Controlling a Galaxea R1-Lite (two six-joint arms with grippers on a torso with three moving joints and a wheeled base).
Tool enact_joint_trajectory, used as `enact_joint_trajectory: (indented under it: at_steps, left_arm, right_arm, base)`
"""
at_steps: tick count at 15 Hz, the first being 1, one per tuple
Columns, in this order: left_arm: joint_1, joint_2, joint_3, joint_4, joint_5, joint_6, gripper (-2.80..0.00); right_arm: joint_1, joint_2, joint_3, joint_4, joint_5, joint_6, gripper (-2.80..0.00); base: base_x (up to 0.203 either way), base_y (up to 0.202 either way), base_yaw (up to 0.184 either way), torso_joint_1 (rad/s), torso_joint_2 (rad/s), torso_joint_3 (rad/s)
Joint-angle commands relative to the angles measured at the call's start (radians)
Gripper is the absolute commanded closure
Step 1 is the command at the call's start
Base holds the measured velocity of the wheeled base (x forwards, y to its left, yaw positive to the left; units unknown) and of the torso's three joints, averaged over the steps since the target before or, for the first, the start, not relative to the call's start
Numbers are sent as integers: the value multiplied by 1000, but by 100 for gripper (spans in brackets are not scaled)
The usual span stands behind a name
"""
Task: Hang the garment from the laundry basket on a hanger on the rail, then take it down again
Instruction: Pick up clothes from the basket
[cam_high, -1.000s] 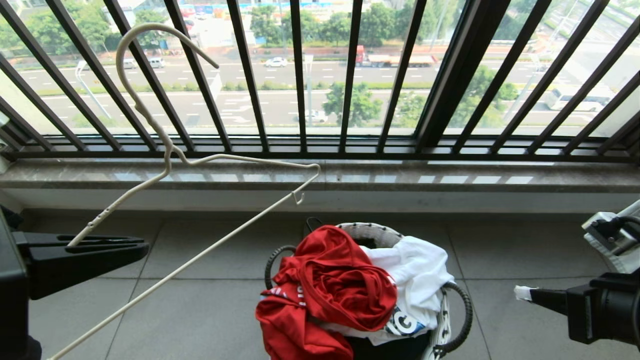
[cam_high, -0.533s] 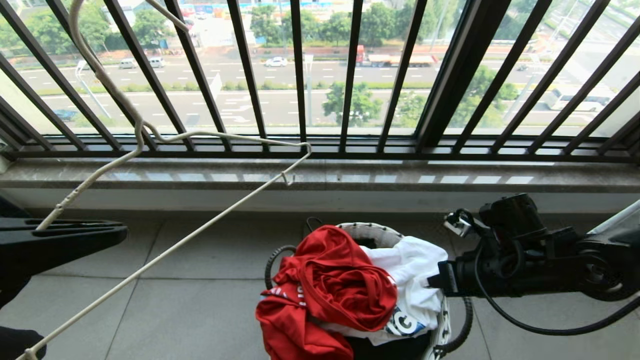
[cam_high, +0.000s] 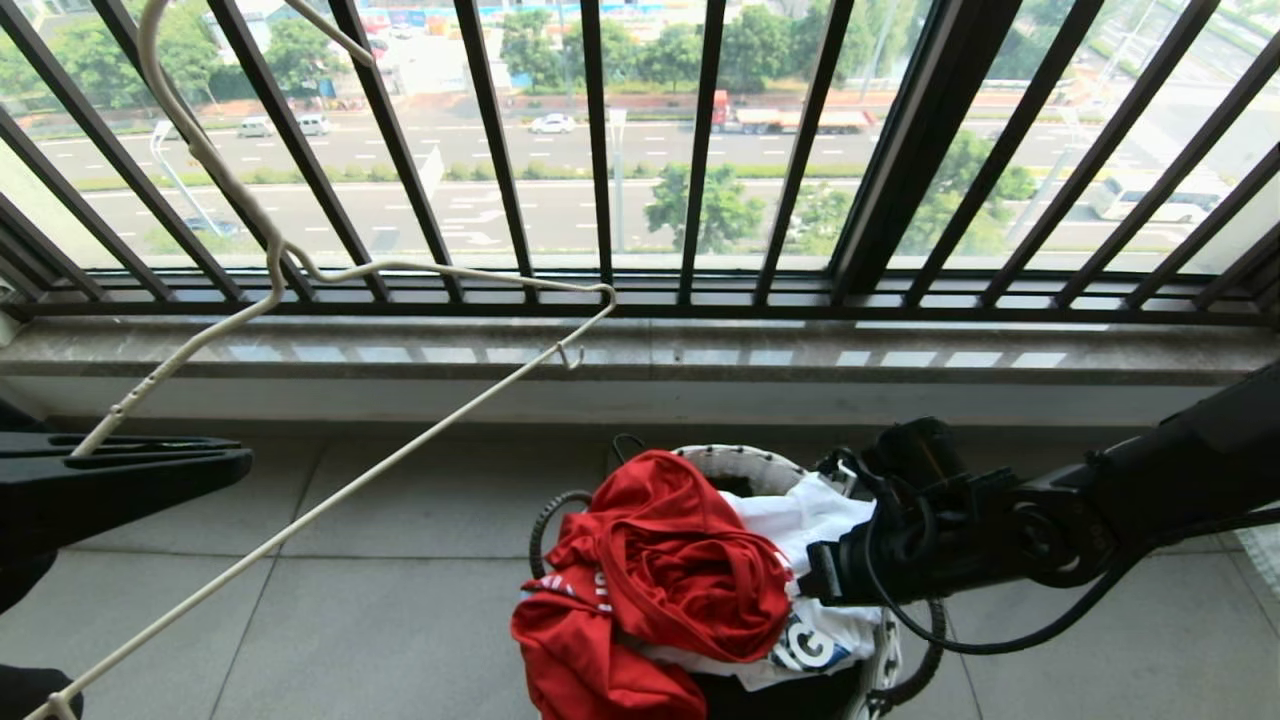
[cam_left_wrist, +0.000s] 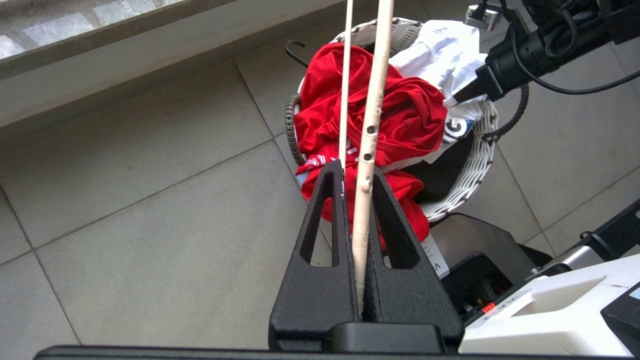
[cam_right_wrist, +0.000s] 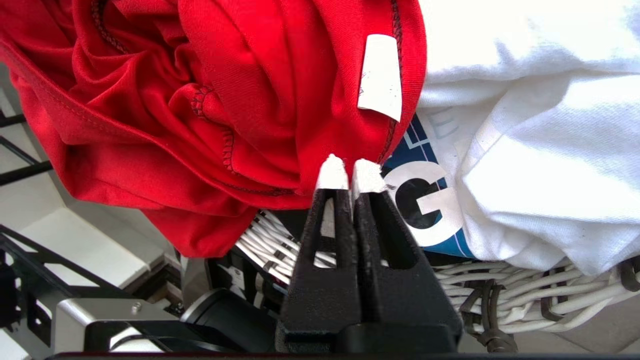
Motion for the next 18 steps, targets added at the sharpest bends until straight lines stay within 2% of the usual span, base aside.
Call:
enact_joint_trajectory:
  at_steps: [1,6,15,18]
  left_arm:
    - [0,0,0,2,1,-1,0]
    - [0,-5,0,2,1,1,0]
    - [0,-5,0,2,1,1,0]
    - [0,-5,0,2,1,1,0]
  right_arm:
    - [29,11,-5,-3,3,27,-280]
    - [15,43,-10,-79,-18,35,-280]
    - [9,-10,-10,-42,-22,29,-280]
    - [10,47,-14,-45,-22,31,-280]
  base:
    - [0,0,0,0,0,0]
    - [0,0,0,0,0,0]
    - [0,0,0,0,0,0]
    - [0,0,0,0,0,0]
